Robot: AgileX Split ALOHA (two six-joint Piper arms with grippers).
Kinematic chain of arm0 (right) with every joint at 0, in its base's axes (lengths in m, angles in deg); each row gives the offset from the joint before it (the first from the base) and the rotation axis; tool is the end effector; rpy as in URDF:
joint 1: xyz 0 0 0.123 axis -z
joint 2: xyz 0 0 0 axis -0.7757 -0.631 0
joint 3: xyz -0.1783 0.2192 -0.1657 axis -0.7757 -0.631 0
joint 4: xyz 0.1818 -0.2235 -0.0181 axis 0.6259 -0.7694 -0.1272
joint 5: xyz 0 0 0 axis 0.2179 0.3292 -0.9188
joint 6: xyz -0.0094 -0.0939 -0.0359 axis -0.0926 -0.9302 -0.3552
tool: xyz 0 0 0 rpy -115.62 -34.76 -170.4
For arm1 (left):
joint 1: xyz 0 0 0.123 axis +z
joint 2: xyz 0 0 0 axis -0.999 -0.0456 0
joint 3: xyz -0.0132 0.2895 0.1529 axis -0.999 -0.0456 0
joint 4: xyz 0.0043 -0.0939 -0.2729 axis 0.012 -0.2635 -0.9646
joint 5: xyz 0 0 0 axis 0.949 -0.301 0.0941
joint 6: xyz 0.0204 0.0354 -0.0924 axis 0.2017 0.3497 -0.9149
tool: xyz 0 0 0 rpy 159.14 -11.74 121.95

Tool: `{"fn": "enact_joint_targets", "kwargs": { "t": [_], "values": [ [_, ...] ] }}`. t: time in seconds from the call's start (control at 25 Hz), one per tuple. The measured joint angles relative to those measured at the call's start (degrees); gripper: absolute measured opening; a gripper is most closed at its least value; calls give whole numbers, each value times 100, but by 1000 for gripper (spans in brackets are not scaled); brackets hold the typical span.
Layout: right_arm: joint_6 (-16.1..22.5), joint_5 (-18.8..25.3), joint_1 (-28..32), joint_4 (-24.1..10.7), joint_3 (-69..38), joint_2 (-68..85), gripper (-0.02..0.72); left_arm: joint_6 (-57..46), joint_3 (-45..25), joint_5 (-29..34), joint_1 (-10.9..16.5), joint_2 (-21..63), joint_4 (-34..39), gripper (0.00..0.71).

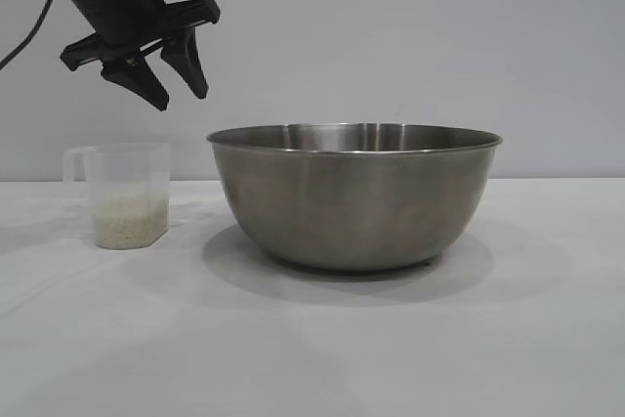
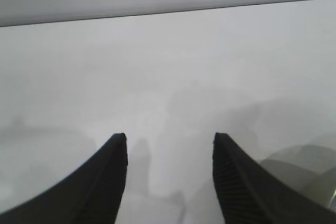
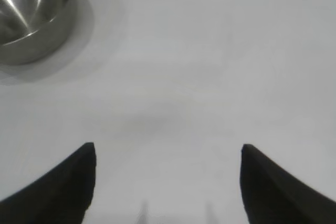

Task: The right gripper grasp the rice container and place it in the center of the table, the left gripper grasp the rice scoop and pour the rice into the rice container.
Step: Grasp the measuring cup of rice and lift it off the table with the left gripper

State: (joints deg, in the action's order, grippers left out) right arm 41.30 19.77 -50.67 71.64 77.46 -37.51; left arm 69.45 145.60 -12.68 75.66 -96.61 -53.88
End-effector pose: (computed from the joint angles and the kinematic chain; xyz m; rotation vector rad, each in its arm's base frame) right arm -0.0075 0.0061 0.2807 -0.1302 2.1315 0.0074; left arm 0.5043 -0.1283 0.2132 0.2025 2.3976 -0.4318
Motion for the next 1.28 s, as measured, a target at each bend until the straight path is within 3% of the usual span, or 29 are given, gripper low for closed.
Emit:
{"fn": "enact_joint_targets", "kwargs": {
  "t": [0.36,0.64,1.24,1.28],
  "values": [
    [0,13,0,-11,0,123,489,-11,0,400,0,108,572,309],
    [0,13,0,-24,0,123,489,-333,0,936,51,1019,1110,309],
    [0,13,0,-34,0,123,489,-1265,0,2929,61,2618,1925,309],
    [0,13,0,-34,0,123,443,-1310,0,3077,61,2703,1950,309]
  ]
}}
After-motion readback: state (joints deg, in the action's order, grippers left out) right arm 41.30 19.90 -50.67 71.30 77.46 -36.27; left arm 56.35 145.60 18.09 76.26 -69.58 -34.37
